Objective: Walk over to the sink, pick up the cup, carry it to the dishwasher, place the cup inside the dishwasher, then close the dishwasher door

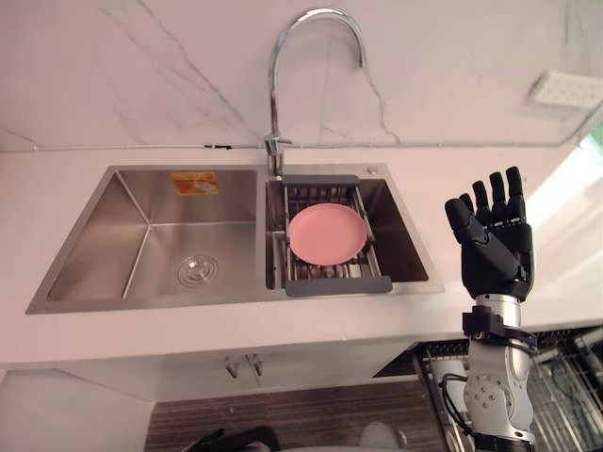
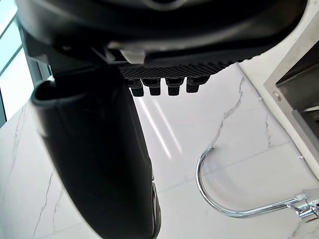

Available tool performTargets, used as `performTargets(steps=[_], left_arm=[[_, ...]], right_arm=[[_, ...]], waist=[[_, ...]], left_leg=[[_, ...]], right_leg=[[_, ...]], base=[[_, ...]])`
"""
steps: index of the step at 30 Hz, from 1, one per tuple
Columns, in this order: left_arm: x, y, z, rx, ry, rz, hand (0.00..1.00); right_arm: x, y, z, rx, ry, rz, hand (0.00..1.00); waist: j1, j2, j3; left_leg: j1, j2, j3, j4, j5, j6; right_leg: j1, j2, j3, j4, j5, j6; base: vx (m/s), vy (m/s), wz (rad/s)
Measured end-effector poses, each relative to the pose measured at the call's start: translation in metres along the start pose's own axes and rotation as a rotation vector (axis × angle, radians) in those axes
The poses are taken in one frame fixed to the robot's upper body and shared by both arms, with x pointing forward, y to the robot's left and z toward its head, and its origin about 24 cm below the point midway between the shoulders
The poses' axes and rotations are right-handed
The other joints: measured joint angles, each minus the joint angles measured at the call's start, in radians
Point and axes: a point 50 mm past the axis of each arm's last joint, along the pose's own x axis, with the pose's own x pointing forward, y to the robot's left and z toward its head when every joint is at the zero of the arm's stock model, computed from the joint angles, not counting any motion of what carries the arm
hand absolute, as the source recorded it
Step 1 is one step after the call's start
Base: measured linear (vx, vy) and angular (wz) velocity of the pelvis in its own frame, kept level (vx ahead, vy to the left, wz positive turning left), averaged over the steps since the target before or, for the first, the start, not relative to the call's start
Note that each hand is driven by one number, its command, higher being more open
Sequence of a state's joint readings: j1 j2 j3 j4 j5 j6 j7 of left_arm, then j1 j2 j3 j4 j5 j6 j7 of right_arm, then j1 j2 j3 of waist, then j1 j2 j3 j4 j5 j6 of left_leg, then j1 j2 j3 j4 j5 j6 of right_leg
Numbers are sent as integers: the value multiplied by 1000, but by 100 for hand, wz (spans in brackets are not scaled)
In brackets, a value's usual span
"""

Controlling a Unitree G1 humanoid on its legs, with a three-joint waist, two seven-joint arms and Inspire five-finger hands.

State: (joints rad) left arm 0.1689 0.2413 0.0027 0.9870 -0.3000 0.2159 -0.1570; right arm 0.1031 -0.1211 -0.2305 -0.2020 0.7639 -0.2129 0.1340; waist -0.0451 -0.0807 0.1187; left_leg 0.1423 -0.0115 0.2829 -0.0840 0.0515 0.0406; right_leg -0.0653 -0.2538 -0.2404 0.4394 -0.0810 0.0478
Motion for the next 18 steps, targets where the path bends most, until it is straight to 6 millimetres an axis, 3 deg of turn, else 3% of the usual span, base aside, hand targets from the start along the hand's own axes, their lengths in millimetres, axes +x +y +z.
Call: performTargets(steps=[1,11,13,18], left_arm=[[1,-3,6,52,-14,-5,100],[0,-2,4,27,-12,4,100],[1,-2,4,16,-15,6,100],[1,-7,5,-70,-27,-6,100]], right_arm=[[-12,-12,12,-47,20,-16,100],[-9,-8,8,-51,44,9,100],[-6,-6,3,-71,74,16,100],[13,-10,-7,-306,150,24,100]], waist=[[-26,-1,15],[-18,0,15],[-4,1,15],[12,17,18]], left_leg=[[-11,-5,11,-8,-8,-21],[-22,0,-18,-1,-2,-20],[-29,7,-27,2,2,-23],[-57,40,-43,18,8,-40]], right_leg=[[104,38,47,-248,-9,56],[126,40,2,-277,-7,60],[137,45,-17,-305,-1,67],[166,79,-79,-384,35,66]], base=[[31,-24,-1],[6,-5,9],[10,-21,16],[15,-55,12]])
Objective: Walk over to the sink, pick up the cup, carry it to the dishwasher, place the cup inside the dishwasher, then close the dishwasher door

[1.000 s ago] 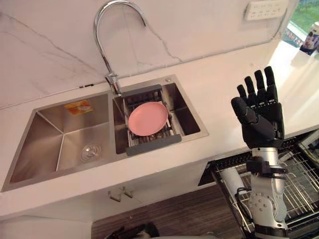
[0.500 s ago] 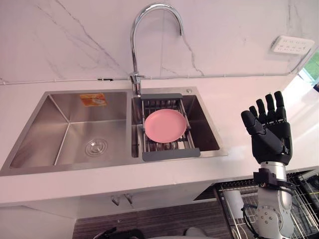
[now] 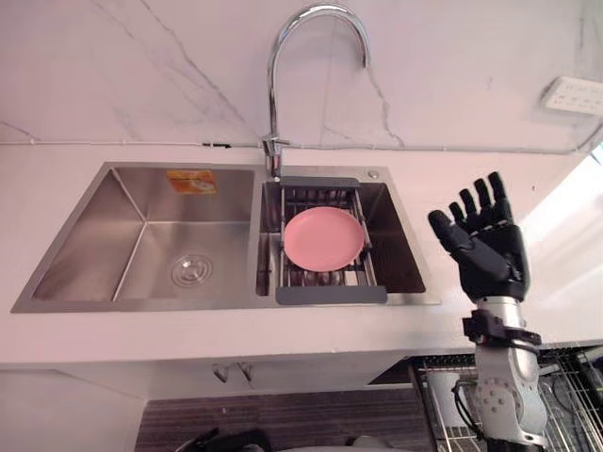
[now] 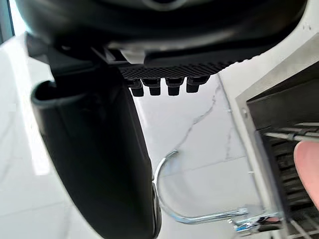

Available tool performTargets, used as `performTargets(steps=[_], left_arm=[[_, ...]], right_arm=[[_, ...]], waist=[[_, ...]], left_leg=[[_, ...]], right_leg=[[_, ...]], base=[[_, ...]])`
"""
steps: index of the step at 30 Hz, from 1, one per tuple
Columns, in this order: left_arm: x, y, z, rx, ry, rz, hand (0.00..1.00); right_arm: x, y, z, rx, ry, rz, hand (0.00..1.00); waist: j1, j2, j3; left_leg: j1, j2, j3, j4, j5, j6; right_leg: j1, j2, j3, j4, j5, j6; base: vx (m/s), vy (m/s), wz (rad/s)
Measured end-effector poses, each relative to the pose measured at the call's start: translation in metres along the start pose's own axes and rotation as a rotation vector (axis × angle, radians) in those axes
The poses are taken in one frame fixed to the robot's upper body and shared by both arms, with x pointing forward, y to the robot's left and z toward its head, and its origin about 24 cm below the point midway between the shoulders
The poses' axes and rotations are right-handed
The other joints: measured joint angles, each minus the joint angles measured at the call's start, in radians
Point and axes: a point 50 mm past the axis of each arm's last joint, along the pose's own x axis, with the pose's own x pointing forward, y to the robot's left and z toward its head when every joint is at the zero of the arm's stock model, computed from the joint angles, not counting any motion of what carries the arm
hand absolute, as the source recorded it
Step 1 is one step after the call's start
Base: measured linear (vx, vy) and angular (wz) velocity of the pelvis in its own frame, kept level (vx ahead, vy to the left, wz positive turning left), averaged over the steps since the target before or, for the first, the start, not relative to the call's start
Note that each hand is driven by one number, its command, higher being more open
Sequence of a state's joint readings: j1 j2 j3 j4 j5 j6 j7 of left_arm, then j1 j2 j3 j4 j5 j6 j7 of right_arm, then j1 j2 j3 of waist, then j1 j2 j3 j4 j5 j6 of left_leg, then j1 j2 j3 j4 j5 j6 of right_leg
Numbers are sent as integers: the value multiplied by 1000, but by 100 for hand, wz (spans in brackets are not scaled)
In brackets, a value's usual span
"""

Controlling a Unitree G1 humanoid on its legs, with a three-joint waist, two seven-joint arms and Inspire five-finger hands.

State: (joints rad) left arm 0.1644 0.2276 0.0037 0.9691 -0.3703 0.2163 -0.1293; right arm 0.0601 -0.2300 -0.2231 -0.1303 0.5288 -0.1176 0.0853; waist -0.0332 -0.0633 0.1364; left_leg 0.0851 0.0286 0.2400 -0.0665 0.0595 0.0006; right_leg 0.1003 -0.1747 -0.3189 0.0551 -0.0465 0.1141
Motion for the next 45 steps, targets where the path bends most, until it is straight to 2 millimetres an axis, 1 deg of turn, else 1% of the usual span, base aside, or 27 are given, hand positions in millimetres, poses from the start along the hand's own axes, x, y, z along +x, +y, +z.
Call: performTargets(steps=[1,2,4,5,7,10,11,16,21,25,30,37,41,45], left_arm=[[0,-3,-1,-17,0,-8,100],[1,-4,-1,-20,0,-11,100],[1,-7,-5,-49,18,-13,100],[1,-8,-6,-55,23,-12,100],[1,-8,-8,-72,34,-3,100],[1,-7,-10,-92,36,14,100],[0,-5,-11,-116,40,30,100],[0,-3,-13,-148,49,36,100],[-1,-3,-14,-159,47,29,100],[-1,-3,-14,-145,45,22,100],[-1,-4,-13,-142,47,20,100],[-1,-4,-14,-143,56,19,100],[-1,-7,-15,-146,61,11,100],[-1,-8,-13,-144,58,6,100]], right_arm=[[3,-2,2,-73,2,-1,100],[3,-2,3,-110,3,-2,100],[5,-5,4,-255,28,2,100],[5,-6,4,-289,35,3,100],[6,-9,5,-440,68,18,100],[9,-11,6,-572,95,46,100],[12,-9,6,-650,111,88,100],[24,-1,-1,-754,157,188,100],[25,6,-9,-819,198,282,100],[28,14,-20,-831,233,343,100],[34,19,-25,-868,243,368,100],[39,24,-31,-935,249,387,100],[43,26,-33,-1037,239,384,100],[45,26,-41,-1163,261,401,100]], waist=[[5,11,4],[6,17,4],[5,38,-5],[3,41,-6],[-1,47,-5],[-1,47,-6],[-3,47,-6],[-4,47,-6],[-3,47,-6],[-4,48,-8],[-3,50,-9],[-2,54,-11],[7,64,-17],[18,65,-17]], left_leg=[[-1,7,2,0,0,-5],[0,11,2,0,0,-8],[1,21,4,-1,-1,-17],[1,23,5,-2,-2,-20],[2,25,5,-2,-3,-30],[5,24,4,-2,-5,-34],[7,22,5,-2,-7,-36],[6,19,3,-2,-4,-40],[8,18,-5,-15,7,-45],[10,16,-7,-18,12,-40],[10,9,-11,-18,16,-35],[10,6,-32,-19,22,-28],[3,6,-38,-20,26,-26],[3,6,-43,-23,28,-25]], right_leg=[[1,6,-13,-7,4,-2],[2,8,-18,-7,5,-2],[4,17,-28,-7,6,-3],[4,18,-29,-7,6,-2],[8,20,-31,-12,6,-2],[14,19,-34,-21,11,1],[22,19,-35,-34,19,1],[26,18,-40,-45,28,1],[27,19,-48,-46,30,-2],[30,19,-50,-53,36,-2],[44,17,-61,-76,49,-2],[54,18,-79,-82,50,-3],[55,20,-87,-92,55,-5],[62,22,-96,-96,55,-5]], base=[[20,-71,-1],[29,-69,-6],[45,-61,-5],[52,-51,-3],[17,-17,0],[0,0,0],[0,0,0],[-20,7,1],[-19,1,3],[0,0,0],[-16,10,4],[-19,4,7],[-10,1,4],[-6,-1,6]])
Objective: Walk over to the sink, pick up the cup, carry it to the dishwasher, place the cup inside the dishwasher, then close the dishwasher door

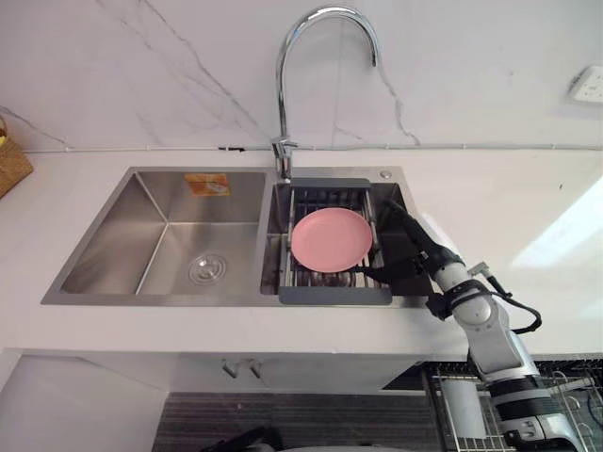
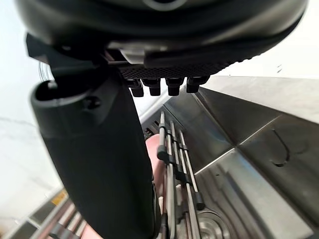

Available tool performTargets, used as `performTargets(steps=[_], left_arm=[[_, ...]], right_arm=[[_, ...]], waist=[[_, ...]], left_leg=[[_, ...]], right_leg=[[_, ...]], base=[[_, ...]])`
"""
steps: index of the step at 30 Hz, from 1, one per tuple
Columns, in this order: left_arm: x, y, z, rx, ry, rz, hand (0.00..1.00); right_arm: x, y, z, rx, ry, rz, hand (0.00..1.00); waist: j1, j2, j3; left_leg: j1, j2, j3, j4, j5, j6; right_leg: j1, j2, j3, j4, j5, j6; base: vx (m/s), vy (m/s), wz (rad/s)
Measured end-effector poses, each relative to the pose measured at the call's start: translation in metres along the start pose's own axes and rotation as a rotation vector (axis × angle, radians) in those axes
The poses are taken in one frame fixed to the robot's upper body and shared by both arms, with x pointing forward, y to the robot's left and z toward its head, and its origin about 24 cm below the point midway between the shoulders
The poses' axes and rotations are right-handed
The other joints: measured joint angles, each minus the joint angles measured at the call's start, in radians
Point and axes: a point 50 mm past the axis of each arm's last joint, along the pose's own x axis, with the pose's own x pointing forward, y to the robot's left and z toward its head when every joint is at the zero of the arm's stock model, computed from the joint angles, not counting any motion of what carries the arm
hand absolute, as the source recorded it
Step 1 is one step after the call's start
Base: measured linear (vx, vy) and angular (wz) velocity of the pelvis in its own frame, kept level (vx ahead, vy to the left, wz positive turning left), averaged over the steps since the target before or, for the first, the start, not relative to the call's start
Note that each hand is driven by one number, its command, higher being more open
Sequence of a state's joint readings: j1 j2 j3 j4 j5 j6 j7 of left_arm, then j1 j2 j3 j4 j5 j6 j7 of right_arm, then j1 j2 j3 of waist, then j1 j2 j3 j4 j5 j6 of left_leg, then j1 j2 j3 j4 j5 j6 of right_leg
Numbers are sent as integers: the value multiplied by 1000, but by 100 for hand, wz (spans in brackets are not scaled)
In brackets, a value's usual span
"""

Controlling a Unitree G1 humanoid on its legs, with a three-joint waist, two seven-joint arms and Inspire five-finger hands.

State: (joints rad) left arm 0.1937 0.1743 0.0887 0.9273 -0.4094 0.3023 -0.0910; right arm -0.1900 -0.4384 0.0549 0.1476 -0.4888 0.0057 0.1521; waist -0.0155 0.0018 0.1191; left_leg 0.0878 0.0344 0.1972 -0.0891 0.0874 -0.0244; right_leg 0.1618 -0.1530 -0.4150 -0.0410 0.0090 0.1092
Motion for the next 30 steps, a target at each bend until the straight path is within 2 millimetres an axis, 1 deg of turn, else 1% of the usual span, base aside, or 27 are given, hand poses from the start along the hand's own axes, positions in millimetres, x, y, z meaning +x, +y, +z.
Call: performTargets(steps=[2,4,11,15,17,26,30], left_arm=[[0,0,1,8,-1,1,100],[0,-1,2,19,-2,1,100],[-1,-2,3,22,-1,-8,100],[-1,-3,3,40,-1,-19,100],[-1,-3,4,40,-1,-21,100],[-1,-4,7,59,-17,-28,100],[-2,-4,7,59,-18,-33,100]], right_arm=[[3,2,2,-47,1,12,100],[9,5,6,-102,-7,31,100],[22,11,10,-192,-15,80,100],[29,6,9,-285,-13,81,100],[31,6,10,-340,-20,84,100],[35,17,12,-523,-83,71,100],[33,22,15,-597,-156,41,100]], waist=[[1,0,0],[1,0,0],[7,0,0],[20,0,0],[24,-1,1],[31,-2,5],[31,-3,10]], left_leg=[[0,-1,-4,-1,1,1],[0,-2,-7,-1,2,2],[-4,-6,-21,-2,3,4],[-4,-9,-26,-2,4,4],[-4,-10,-30,-2,4,5],[-6,-13,-49,-2,7,6],[-8,-13,-52,-2,10,7]], right_leg=[[3,0,-4,-1,0,0],[8,0,-8,-4,0,0],[13,-1,-24,-10,2,1],[18,-4,-30,-11,2,2],[19,-5,-33,-11,3,2],[29,-6,-52,-12,2,2],[30,-6,-57,-12,2,2]], base=[[1,2,6],[5,4,5],[-3,5,6],[4,9,3],[-3,11,6],[-1,5,5],[-6,6,2]])
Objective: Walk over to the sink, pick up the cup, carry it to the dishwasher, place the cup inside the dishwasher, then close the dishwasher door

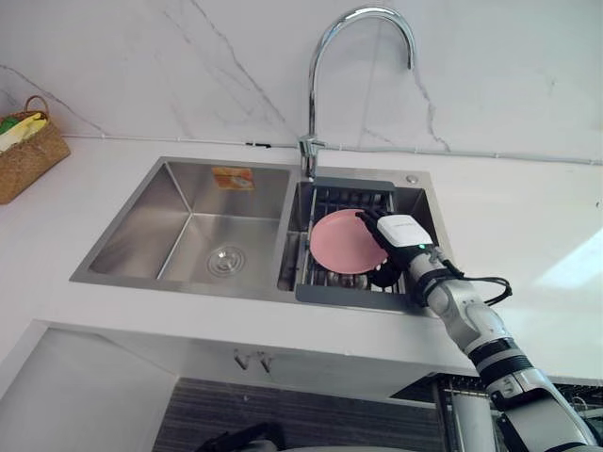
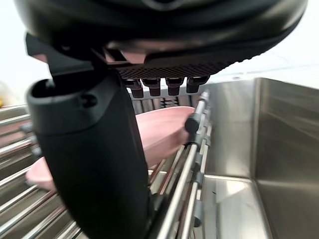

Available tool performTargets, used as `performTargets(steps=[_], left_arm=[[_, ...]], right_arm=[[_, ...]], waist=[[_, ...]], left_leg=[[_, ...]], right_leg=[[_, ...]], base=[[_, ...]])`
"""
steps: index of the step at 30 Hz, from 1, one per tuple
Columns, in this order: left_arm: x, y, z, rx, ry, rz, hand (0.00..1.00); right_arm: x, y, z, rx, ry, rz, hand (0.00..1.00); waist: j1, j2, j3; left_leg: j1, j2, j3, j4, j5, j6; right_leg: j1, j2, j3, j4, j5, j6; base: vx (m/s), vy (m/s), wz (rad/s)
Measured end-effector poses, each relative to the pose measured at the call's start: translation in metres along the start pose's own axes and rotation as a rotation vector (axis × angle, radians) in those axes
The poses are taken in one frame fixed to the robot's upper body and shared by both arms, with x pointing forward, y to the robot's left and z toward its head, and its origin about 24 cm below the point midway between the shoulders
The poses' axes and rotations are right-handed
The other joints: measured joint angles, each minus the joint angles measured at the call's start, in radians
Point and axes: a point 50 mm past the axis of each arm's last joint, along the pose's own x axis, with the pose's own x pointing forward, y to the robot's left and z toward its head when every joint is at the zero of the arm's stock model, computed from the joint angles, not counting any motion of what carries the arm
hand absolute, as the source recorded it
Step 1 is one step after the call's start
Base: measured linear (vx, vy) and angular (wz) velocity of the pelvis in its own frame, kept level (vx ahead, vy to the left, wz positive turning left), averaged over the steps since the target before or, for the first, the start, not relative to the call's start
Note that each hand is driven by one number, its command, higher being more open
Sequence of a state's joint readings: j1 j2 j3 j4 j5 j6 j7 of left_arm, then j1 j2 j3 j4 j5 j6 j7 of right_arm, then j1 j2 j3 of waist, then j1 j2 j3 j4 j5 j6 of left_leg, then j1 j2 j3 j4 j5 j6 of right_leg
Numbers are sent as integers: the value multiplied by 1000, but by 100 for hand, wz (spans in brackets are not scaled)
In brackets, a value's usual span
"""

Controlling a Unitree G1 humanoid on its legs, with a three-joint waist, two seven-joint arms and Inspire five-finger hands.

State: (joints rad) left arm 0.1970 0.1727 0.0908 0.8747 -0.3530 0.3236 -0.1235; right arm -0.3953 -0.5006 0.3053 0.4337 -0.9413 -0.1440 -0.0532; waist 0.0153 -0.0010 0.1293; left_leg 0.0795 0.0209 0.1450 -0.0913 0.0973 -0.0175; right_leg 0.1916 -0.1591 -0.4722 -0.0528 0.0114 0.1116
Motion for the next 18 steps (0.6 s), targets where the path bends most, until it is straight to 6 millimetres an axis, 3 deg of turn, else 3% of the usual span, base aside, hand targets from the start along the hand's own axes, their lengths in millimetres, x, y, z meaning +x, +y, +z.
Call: performTargets(steps=[18], left_arm=[[-1,1,1,3,-46,-36,100]], right_arm=[[-14,6,-5,-177,-141,-185,100]], waist=[[5,-1,17]], left_leg=[[-8,5,-22,0,10,0]], right_leg=[[5,12,-23,0,-1,-1]], base=[[-13,6,4]])
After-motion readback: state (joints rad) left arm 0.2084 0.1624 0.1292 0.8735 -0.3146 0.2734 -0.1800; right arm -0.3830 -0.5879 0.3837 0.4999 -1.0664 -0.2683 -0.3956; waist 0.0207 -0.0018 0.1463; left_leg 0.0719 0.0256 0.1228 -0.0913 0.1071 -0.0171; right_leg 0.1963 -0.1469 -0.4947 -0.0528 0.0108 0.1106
